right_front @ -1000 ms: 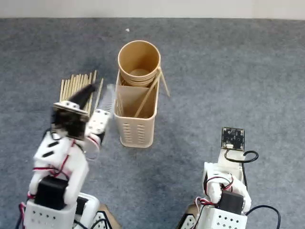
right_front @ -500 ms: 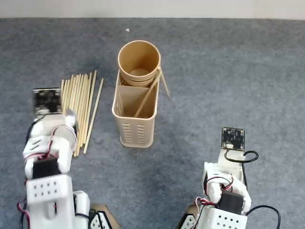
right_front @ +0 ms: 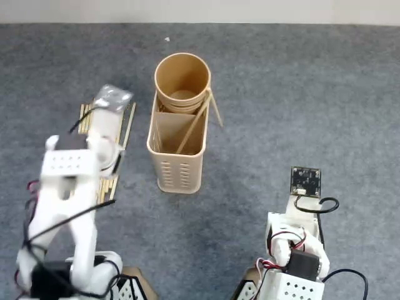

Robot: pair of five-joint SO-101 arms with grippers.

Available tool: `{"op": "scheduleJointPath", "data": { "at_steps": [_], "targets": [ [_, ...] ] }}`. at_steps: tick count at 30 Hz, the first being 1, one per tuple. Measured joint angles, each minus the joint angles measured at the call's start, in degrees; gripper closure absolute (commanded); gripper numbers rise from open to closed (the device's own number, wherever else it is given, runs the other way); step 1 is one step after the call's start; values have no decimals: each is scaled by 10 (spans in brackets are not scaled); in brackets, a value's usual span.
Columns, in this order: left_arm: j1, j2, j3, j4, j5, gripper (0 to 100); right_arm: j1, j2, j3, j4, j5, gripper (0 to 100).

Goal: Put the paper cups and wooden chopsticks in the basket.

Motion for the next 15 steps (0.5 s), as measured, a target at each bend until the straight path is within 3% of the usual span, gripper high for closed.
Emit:
{"op": "scheduleJointPath", "data": {
  "at_steps": [6, 15],
  "targets": [
    [19, 113, -64, -10, 41, 862, 0, 0, 0, 0, 0, 993],
    [14, 262, -70, -102, 89, 862, 0, 0, 0, 0, 0, 993]
  ]
}}
